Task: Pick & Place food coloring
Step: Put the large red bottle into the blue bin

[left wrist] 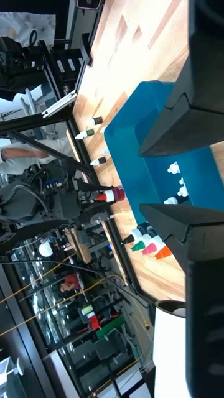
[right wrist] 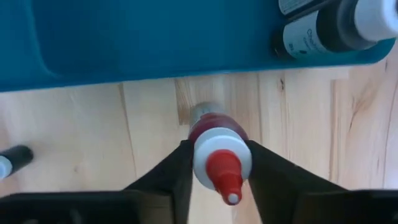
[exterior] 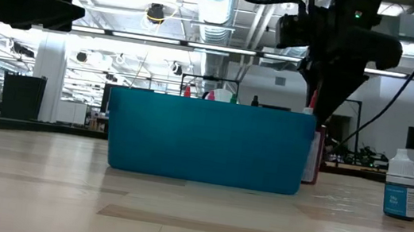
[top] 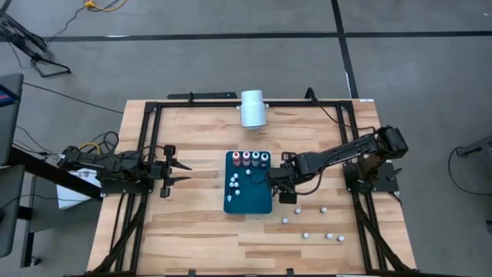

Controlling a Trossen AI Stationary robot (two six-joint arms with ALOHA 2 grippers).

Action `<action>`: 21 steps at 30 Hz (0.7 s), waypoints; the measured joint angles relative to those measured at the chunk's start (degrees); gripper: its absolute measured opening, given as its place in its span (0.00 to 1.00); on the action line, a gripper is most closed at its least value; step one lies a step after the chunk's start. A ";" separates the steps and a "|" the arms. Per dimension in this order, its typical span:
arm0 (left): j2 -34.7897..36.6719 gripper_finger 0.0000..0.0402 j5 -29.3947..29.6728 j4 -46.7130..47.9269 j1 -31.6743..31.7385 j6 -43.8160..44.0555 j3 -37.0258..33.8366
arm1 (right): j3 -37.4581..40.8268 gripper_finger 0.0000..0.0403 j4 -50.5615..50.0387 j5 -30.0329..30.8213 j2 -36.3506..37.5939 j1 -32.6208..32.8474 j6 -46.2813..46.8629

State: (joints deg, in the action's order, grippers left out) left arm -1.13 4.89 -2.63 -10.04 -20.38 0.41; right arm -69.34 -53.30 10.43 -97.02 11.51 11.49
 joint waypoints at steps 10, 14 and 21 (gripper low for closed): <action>0.00 0.31 0.00 0.00 0.00 -0.02 0.02 | -0.88 0.28 -3.25 -0.26 0.62 -0.01 -0.14; 0.02 0.31 -0.01 -0.02 0.00 -0.04 0.02 | -3.50 0.28 -6.93 -0.19 2.25 -0.32 -0.12; -0.07 0.31 0.02 -0.04 0.00 0.02 0.02 | -10.06 0.26 -14.39 -0.21 4.12 -1.60 -0.01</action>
State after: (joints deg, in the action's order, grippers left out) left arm -1.20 4.90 -2.68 -10.04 -20.37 0.43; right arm -79.40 -67.68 10.22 -92.90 9.92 11.49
